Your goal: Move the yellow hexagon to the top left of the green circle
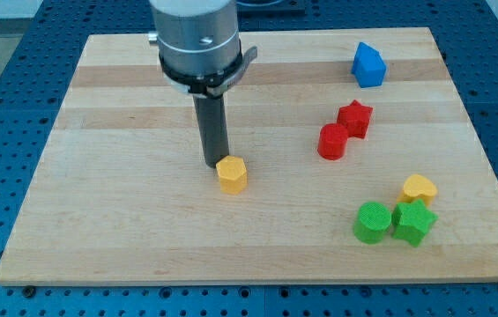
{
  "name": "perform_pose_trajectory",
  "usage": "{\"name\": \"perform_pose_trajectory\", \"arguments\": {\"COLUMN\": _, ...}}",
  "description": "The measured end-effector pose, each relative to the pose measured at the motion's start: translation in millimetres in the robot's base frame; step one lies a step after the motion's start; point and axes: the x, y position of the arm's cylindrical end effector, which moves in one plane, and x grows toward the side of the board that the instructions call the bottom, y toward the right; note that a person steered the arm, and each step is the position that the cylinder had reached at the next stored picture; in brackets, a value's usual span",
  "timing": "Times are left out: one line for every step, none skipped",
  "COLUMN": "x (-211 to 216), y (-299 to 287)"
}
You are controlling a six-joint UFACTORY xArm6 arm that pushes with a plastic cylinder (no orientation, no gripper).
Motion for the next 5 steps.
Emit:
{"name": "perform_pose_trajectory", "arguments": {"x": 0.2, "y": -27.0}}
{"name": "perform_pose_trajectory", "arguments": {"x": 32.9, "y": -44.8}}
{"name": "perform_pose_trajectory", "arguments": {"x": 46.9, "y": 3.2}}
{"name": "perform_pose_trajectory", "arguments": {"x": 46.9, "y": 57.0}}
{"name": "perform_pose_trajectory", "arguments": {"x": 52.2, "y": 4.1}}
